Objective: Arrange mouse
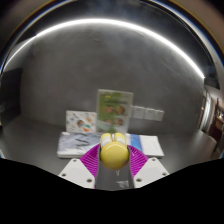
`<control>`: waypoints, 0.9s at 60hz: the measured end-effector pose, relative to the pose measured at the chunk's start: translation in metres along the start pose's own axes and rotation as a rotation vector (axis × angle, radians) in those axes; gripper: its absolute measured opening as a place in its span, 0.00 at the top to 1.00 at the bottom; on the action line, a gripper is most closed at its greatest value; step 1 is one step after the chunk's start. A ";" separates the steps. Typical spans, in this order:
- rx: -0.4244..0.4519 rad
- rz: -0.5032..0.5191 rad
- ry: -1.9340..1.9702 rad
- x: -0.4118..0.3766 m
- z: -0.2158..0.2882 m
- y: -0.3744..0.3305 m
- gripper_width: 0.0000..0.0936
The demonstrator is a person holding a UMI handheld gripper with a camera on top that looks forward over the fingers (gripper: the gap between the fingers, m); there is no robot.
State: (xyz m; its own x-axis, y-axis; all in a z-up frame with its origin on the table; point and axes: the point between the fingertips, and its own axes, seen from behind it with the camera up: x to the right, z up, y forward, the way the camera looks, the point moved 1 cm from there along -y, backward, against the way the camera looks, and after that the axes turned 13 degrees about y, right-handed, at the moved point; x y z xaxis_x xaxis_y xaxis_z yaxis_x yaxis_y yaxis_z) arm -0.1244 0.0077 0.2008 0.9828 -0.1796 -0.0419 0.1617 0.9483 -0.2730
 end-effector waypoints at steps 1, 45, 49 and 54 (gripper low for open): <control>-0.014 -0.013 -0.008 0.017 -0.004 0.004 0.60; -0.359 0.133 0.106 0.151 -0.168 0.020 0.10; -0.347 0.132 0.148 0.167 -0.168 -0.005 0.10; -0.334 0.070 0.170 0.203 -0.170 -0.034 0.10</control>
State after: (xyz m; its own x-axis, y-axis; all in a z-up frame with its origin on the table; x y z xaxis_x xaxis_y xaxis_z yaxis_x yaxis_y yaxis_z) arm 0.0548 -0.1054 0.0386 0.9571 -0.1852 -0.2227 0.0296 0.8274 -0.5608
